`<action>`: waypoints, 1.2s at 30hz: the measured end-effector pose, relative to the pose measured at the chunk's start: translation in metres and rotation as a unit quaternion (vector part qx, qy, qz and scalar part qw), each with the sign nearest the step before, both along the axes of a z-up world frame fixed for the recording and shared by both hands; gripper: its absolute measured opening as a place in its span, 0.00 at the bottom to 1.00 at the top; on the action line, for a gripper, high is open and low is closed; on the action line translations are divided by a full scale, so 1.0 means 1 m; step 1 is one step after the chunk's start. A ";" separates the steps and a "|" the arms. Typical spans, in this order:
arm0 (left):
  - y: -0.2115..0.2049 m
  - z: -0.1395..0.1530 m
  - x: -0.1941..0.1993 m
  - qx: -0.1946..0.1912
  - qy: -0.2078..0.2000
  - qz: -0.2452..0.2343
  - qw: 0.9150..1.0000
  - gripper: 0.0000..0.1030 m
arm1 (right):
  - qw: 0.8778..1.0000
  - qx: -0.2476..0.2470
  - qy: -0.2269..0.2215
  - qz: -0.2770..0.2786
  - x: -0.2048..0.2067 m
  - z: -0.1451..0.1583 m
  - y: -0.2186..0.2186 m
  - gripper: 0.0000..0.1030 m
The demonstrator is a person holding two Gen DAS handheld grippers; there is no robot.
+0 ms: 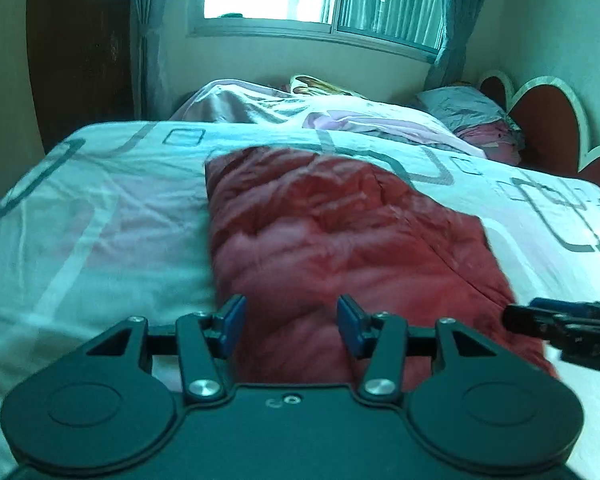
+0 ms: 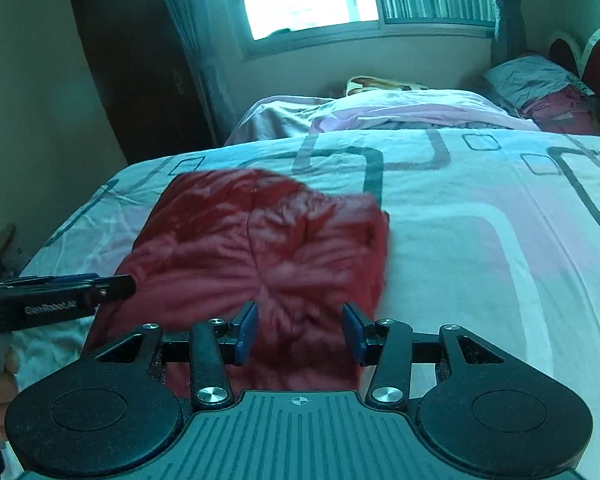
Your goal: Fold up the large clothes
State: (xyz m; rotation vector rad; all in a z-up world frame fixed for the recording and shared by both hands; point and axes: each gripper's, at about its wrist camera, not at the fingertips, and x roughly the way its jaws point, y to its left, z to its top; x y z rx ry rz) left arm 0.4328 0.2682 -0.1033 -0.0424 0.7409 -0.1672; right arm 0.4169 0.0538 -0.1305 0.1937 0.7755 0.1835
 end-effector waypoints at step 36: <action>-0.065 0.102 -0.291 0.063 -0.075 0.096 0.991 1.00 | 0.998 0.047 -0.036 0.018 -0.265 0.089 -0.043 0.94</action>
